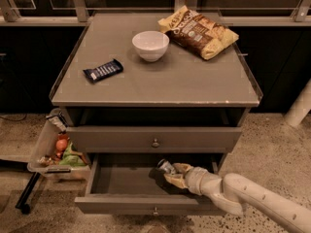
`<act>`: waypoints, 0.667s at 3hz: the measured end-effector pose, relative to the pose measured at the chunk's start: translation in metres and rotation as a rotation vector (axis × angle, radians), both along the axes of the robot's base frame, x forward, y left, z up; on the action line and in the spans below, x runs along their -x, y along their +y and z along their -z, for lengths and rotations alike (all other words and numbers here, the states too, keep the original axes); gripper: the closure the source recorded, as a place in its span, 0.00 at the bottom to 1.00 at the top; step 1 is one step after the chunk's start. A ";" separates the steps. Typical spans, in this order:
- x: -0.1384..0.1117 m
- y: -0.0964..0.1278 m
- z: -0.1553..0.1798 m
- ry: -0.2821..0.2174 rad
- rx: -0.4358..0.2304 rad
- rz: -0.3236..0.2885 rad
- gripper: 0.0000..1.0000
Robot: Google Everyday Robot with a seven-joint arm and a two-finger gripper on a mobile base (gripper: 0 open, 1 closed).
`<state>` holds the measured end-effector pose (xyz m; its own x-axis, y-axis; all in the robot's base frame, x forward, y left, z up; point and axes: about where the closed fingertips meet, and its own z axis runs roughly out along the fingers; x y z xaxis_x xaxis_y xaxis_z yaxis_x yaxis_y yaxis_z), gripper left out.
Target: Place redbull can into middle drawer
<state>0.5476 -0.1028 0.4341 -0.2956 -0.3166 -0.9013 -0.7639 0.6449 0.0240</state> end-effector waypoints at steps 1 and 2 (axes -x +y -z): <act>0.000 0.006 0.003 0.003 0.007 -0.014 0.81; 0.000 0.006 0.003 0.003 0.006 -0.014 0.57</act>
Offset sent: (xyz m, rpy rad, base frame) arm 0.0002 0.0065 -0.0044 -0.0083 0.0058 0.0178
